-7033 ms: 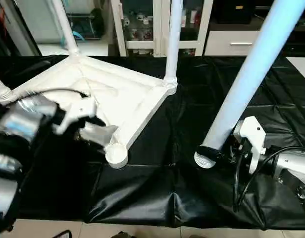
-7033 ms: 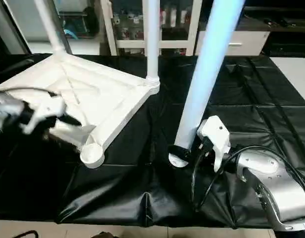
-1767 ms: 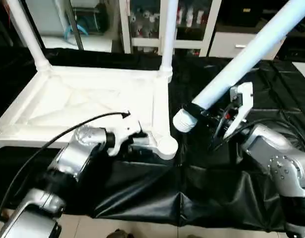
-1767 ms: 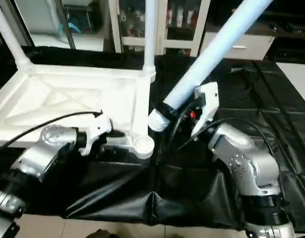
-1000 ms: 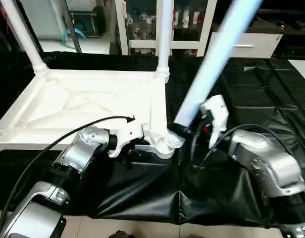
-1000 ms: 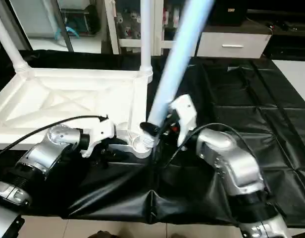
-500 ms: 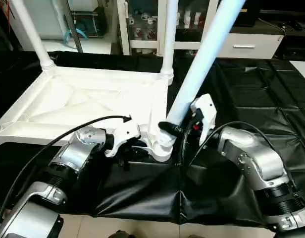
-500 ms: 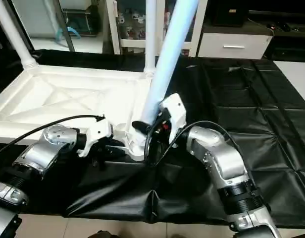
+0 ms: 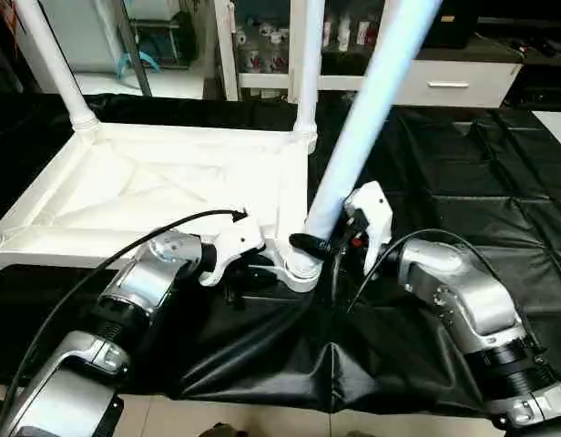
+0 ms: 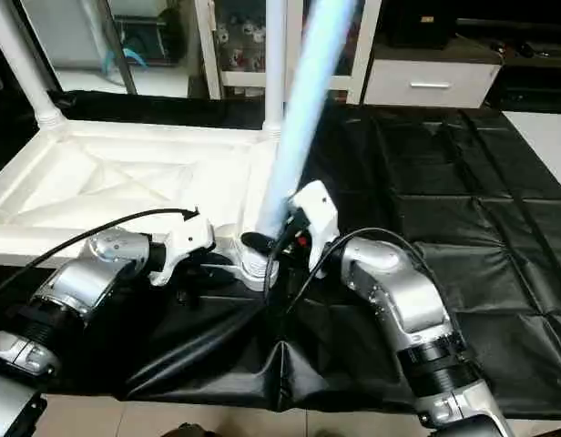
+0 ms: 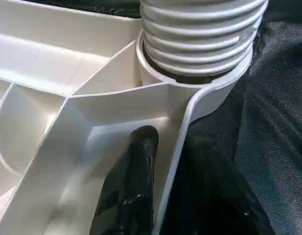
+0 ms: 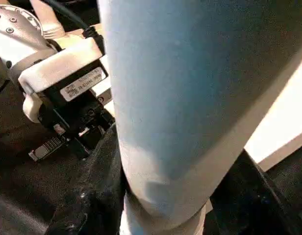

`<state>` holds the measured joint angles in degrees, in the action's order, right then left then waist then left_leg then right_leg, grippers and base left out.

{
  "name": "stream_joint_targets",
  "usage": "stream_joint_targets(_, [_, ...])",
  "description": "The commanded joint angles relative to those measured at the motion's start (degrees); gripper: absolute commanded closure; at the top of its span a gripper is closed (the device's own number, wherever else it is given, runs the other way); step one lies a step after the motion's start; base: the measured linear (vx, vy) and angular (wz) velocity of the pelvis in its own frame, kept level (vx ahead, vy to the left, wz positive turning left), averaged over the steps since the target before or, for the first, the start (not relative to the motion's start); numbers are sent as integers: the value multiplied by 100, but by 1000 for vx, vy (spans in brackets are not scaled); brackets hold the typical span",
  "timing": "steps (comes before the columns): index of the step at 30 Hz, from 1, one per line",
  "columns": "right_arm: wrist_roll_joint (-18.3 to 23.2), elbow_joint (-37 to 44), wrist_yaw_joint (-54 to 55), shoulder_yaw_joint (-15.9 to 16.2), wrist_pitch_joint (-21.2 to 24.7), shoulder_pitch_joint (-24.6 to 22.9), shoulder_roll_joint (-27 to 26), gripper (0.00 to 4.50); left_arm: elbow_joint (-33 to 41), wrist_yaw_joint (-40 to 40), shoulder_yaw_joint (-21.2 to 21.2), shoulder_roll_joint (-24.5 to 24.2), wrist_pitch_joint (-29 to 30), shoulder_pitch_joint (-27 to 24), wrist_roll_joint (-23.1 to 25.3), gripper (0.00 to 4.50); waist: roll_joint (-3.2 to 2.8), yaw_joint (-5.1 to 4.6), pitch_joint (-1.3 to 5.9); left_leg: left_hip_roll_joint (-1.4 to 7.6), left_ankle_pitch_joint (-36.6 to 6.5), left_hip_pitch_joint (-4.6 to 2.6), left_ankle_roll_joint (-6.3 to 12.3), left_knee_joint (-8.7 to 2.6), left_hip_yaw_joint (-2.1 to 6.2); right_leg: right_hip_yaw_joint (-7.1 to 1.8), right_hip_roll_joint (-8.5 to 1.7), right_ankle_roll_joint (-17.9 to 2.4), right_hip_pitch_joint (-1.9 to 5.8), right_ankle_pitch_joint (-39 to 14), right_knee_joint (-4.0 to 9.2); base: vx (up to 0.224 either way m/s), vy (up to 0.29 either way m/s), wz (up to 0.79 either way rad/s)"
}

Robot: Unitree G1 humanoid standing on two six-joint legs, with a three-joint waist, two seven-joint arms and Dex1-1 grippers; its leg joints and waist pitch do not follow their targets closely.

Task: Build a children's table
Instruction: Insert table leg to table base

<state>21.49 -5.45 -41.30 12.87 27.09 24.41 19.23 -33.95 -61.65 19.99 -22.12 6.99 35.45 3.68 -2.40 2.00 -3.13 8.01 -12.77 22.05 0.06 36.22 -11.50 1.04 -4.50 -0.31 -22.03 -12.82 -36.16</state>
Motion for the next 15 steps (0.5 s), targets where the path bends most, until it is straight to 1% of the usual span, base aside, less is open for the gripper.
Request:
stream_joint_targets(1, [-84,-34,1,-10,-74,72,18,264,70,77,57,-16,122,-127,106,376,27,-10,376,523,-625,-166,84,-526,240,-216,-456,-1628,183,184,364,0,0,0])
stream_joint_targets(3, [-82,-79,-17,-68,-79,152,26,264,153,58,69,-21,187,-162,102,378,24,-12,370,525,-622,-156,97,-531,245,-214,-459,-1634,186,159,368,0,0,0])
stream_joint_targets(4, [-161,-166,-73,-78,-145,216,47,264,186,60,68,-11,238,-169,95,378,27,-18,376,527,-627,-162,96,-526,242,-213,-459,-1643,185,160,361,0,0,0])
stream_joint_targets(6, [-229,-225,-111,-65,-202,250,58,264,205,62,68,-5,271,-171,90,378,24,-17,374,523,-576,-158,120,-521,240,-213,-456,-1649,187,203,362,0,0,0])
stream_joint_targets(8, [-307,-316,-130,-38,-281,329,47,264,220,54,72,-3,282,-172,90,379,33,-24,376,519,-537,-155,154,-516,238,-211,-454,-1662,189,265,355,0,0,0])
stream_joint_targets(9, [-290,-335,-121,-48,-278,407,10,264,215,123,52,-5,156,-167,110,380,25,-25,376,520,-552,-156,159,-515,239,-210,-457,-1673,188,222,358,0,0,0])
stream_joint_targets(10, [-280,-332,-122,-53,-270,419,5,264,208,147,48,-8,103,-162,122,380,43,-30,372,523,-556,-151,162,-519,238,-212,-457,-1670,191,202,364,0,0,0])
stream_joint_targets(12, [-258,-321,-136,-59,-253,444,0,264,214,199,33,-36,-74,-155,153,380,32,-30,373,528,-584,-158,152,-519,242,-216,-460,-1643,191,139,369,0,0,0])
stream_joint_targets(13, [-257,-319,-139,-58,-253,444,2,264,219,197,30,-44,-99,-155,153,380,33,-30,376,526,-542,-157,161,-517,240,-215,-454,-1638,191,191,363,0,0,0])
stream_joint_targets(15, [-273,-315,-182,-41,-267,417,27,264,359,98,-97,-102,-67,-164,3,380,36,-26,386,525,-459,-156,191,-509,239,-212,-455,-1644,195,311,347,0,0,0])
